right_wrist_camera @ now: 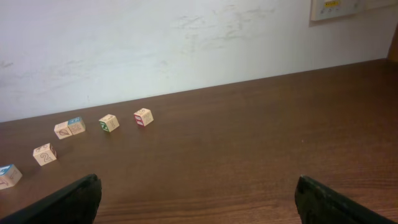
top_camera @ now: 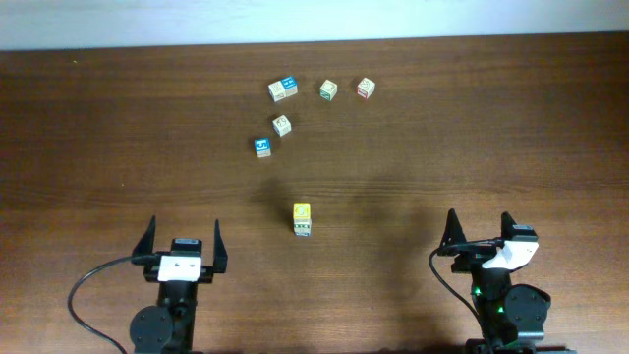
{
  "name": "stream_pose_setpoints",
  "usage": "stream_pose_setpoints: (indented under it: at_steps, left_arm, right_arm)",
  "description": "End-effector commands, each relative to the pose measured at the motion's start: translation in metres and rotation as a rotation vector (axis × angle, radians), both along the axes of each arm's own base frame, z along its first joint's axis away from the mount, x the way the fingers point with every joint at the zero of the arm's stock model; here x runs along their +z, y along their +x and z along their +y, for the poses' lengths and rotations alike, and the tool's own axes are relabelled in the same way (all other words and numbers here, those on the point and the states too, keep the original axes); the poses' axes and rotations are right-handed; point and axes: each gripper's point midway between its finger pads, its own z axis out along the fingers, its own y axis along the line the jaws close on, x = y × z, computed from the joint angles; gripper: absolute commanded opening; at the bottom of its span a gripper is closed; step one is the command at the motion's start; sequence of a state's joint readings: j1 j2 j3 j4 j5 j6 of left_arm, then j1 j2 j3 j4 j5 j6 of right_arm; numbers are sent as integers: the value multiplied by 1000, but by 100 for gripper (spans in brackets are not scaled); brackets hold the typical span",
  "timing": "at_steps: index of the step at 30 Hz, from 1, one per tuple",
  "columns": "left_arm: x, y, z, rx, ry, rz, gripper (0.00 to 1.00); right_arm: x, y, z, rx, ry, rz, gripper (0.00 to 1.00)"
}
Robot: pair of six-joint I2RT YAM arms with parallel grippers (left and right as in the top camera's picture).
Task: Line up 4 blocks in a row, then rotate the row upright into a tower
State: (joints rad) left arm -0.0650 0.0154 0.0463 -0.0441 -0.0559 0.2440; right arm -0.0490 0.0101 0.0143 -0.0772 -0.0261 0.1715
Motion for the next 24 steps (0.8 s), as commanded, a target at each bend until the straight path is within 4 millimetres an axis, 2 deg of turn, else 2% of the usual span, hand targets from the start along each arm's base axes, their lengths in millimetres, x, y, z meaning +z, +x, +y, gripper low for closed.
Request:
stream_pose_setpoints:
  at_steps: [1, 24]
  left_arm:
    - [-26, 1, -5, -35, 103, 65, 99]
    - [-26, 1, -6, -40, 112, 63, 99]
  right_arm:
    - [-3, 0, -2, -7, -10, 3, 99]
    - [-3, 0, -2, -7, -10, 3, 98]
